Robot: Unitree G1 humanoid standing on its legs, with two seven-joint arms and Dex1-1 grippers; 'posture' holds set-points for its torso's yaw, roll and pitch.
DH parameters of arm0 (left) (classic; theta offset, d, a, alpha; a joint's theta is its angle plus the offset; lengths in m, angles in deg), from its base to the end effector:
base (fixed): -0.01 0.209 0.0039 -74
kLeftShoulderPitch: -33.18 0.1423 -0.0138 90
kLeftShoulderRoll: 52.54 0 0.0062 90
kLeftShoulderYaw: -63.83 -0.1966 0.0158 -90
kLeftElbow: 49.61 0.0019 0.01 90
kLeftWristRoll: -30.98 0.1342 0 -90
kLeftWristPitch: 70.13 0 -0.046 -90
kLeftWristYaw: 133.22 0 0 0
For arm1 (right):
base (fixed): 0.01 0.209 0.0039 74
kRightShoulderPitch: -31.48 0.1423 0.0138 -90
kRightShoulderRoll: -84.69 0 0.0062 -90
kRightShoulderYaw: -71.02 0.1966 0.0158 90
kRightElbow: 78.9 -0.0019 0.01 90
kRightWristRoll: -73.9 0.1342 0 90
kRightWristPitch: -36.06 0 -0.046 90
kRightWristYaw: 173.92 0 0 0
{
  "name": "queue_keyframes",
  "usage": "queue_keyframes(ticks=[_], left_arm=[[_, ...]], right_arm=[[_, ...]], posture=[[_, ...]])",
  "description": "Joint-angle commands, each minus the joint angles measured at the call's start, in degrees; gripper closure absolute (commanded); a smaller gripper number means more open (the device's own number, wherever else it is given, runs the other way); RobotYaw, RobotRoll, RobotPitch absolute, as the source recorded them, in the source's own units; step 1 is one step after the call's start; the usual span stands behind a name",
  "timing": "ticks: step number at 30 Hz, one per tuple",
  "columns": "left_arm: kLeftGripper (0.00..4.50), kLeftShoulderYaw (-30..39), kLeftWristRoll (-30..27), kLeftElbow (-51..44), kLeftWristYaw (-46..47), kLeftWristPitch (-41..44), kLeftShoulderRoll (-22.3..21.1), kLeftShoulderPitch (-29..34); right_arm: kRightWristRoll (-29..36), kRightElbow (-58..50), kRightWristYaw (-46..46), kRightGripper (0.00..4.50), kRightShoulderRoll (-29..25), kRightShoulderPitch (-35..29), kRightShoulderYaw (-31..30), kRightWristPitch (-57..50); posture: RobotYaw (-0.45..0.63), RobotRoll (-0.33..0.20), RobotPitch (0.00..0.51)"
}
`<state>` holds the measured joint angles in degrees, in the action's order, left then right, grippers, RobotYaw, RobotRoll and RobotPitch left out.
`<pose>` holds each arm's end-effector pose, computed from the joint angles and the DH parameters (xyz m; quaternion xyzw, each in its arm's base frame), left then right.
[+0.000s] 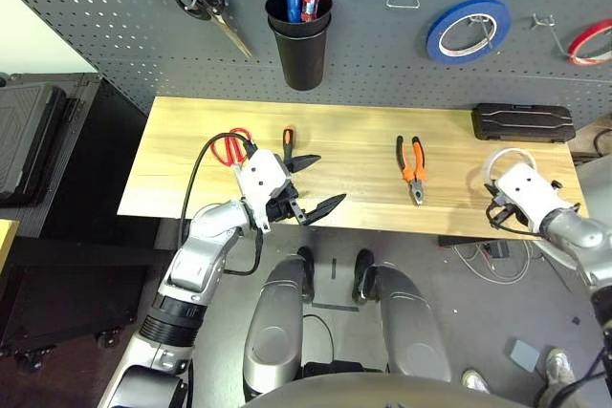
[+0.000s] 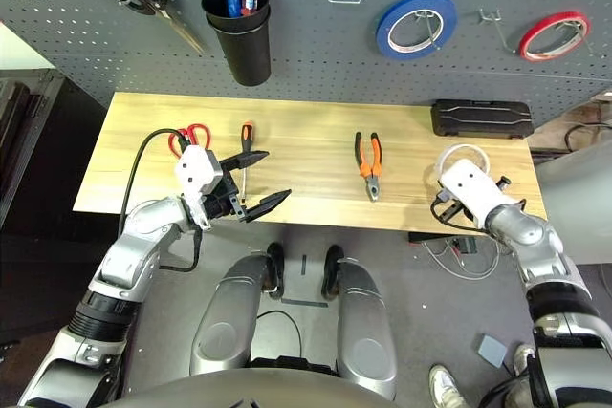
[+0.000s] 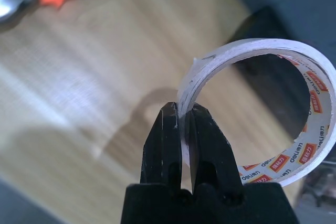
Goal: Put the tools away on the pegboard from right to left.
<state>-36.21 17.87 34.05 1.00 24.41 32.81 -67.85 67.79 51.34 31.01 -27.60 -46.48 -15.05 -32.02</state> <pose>0.2331 0.1711 0.0867 0.0994 -0.0465 -0.4918 0.8638 0.2161 -0.3324 0.0429 -0.3395 0.1218 0.1343 0.9230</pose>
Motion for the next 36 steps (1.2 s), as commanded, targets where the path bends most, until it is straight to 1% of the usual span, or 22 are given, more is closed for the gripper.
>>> queue_keyframes(ticks=[1,4,10,18,24,28,31,36], left_arm=[[0.0,-0.2,-0.5,-3.0,-0.8,-1.2,-0.6,0.8],[0.0,-0.1,-0.5,-3.4,-0.8,-2.0,-0.9,0.5],[0.0,0.5,-1.2,-4.3,-1.3,-3.1,-1.2,-0.6],[0.0,1.2,-6.2,-7.9,-1.4,-0.3,-0.1,-1.3],[0.0,1.3,-8.8,-8.8,-0.8,2.0,0.6,-1.6],[0.0,1.5,-11.5,-10.3,-0.2,5.1,1.2,-1.8],[0.0,1.5,-11.5,-10.6,-0.3,5.9,1.0,-1.7],[0.0,0.9,-11.0,-10.4,-0.8,6.1,0.9,-1.6]], right_arm=[[1.7,-1.2,-2.5,4.46,1.0,-2.1,2.0,4.7],[2.4,-0.7,-3.4,4.46,1.6,-1.6,2.6,6.9],[3.7,-0.9,-5.2,4.46,2.6,-1.5,3.2,11.6],[3.2,-0.8,-8.9,4.46,2.5,-1.6,3.8,17.1],[3.2,0.2,-10.3,4.46,2.2,-1.3,4.5,20.6],[3.6,0.0,-10.9,4.46,1.8,-0.2,5.3,21.7],[3.9,0.4,-10.5,4.46,1.6,1.0,5.2,21.7],[3.9,2.0,-9.8,4.46,1.2,5.3,4.7,21.3]], posture=[[0.17,0.0,0.183],[0.16,0.0,0.17],[0.16,0.0,0.164],[0.15,0.0,0.165],[0.15,0.0,0.166],[0.14,0.0,0.17],[0.13,0.0,0.171],[0.13,0.0,0.175]])
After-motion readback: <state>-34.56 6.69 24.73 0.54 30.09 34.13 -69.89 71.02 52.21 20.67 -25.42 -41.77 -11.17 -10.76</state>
